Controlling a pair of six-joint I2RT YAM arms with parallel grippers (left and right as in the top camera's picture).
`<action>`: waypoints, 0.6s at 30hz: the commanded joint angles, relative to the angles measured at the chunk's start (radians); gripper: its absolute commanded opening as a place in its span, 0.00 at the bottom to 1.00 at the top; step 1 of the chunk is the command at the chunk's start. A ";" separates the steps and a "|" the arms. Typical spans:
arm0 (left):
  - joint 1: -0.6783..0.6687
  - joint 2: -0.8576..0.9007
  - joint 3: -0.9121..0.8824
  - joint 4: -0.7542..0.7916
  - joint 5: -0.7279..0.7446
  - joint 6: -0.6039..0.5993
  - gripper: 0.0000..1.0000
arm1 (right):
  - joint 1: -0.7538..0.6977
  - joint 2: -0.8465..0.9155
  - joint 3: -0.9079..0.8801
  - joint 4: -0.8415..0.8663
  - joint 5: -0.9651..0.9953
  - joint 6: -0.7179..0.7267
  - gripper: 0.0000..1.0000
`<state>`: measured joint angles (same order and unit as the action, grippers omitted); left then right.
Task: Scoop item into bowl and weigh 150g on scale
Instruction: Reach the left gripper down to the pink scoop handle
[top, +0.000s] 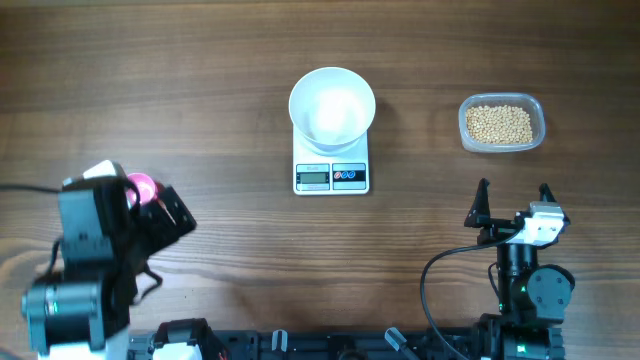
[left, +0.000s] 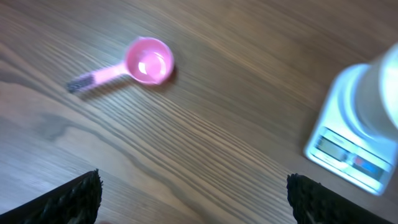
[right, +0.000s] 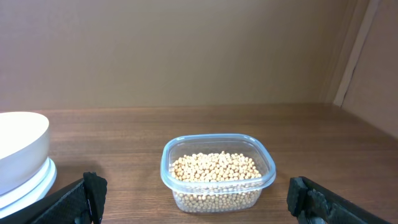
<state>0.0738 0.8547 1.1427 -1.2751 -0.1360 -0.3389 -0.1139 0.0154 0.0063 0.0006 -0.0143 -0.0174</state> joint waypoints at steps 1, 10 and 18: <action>-0.004 0.071 0.037 0.039 -0.143 0.002 1.00 | -0.002 -0.008 -0.001 0.006 0.016 -0.006 1.00; -0.004 0.173 0.037 0.238 -0.178 -0.019 1.00 | -0.002 -0.008 -0.001 0.006 0.016 -0.006 1.00; 0.003 0.416 0.035 0.261 -0.187 -0.202 0.90 | -0.002 -0.008 -0.001 0.006 0.016 -0.006 1.00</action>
<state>0.0738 1.1740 1.1610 -1.0237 -0.2684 -0.4397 -0.1139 0.0154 0.0063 0.0010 -0.0147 -0.0174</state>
